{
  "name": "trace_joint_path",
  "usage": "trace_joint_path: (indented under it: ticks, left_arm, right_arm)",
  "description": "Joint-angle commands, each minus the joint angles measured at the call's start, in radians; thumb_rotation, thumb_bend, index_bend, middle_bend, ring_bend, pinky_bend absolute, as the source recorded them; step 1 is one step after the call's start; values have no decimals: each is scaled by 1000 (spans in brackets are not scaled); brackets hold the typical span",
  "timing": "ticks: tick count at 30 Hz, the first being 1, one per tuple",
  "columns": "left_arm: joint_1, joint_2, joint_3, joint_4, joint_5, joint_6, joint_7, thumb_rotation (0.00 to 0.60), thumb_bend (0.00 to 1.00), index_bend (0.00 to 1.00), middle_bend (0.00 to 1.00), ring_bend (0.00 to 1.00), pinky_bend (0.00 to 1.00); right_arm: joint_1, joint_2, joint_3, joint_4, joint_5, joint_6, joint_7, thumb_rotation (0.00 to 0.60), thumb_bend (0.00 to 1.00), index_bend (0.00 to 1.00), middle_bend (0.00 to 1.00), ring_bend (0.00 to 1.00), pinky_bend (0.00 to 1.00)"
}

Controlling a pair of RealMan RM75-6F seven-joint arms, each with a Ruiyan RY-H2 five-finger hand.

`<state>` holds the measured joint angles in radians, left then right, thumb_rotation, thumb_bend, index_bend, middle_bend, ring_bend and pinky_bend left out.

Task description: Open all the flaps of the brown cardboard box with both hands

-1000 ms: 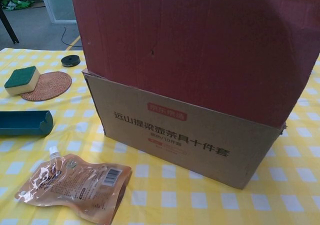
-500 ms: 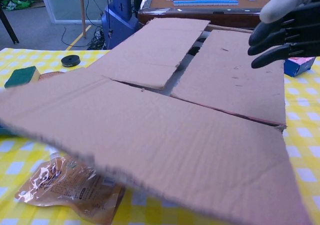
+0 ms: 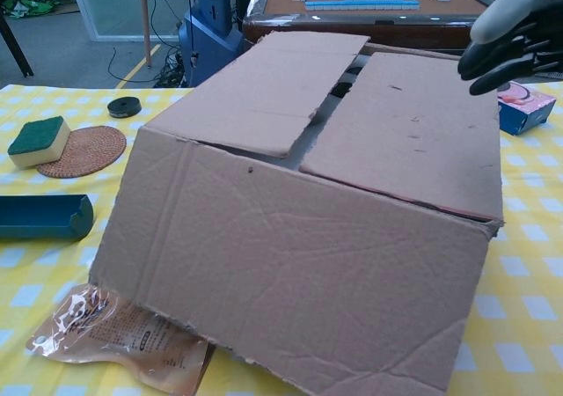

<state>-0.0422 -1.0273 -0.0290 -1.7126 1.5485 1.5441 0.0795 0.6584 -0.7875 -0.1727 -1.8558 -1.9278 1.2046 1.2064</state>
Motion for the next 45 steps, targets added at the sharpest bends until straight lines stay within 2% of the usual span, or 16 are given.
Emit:
trace_joint_path:
  ticks: [1,7,10,23,31,33,37,45]
  left_arm:
    - [-11,4,-4,-3,6,-9,2,600,438,417,319,156,0]
    - [-59,32,-14,-18,46,-51,-28,600,438,417,319,156,0]
    - [-91,46,-18,-22,75,-77,-42,600,438,417,319,156,0]
    - [-313,86,-56,-45,279,-205,-189,600,438,407,319,155,0]
    - [-483,63,-73,-51,362,-342,-234,600,437,386,319,149,0]
    - [-520,52,-75,-53,371,-376,-245,600,437,388,319,148,0]
    - [-592,26,-86,-68,354,-457,-239,535,383,394,311,148,0]
    - [-690,-71,-137,-102,257,-577,-97,538,277,355,304,148,0]
  right_arm:
    - [-61,16,42,-30,144,-20,-254,600,384,287,261,169,123]
    - [-124,15,86,-49,282,-3,-509,600,379,287,261,169,123]
    - [-146,14,96,-64,322,-2,-569,600,369,287,261,170,123]
    - [-206,33,158,-96,405,30,-635,600,363,287,261,169,123]
    - [-229,40,191,-107,446,27,-660,600,362,287,261,170,123]
    - [-232,39,196,-109,451,21,-665,600,362,287,261,170,123]
    - [-234,39,214,-108,469,8,-672,600,362,287,261,170,123]
    - [-236,29,238,-103,488,-23,-687,600,362,287,261,170,123]
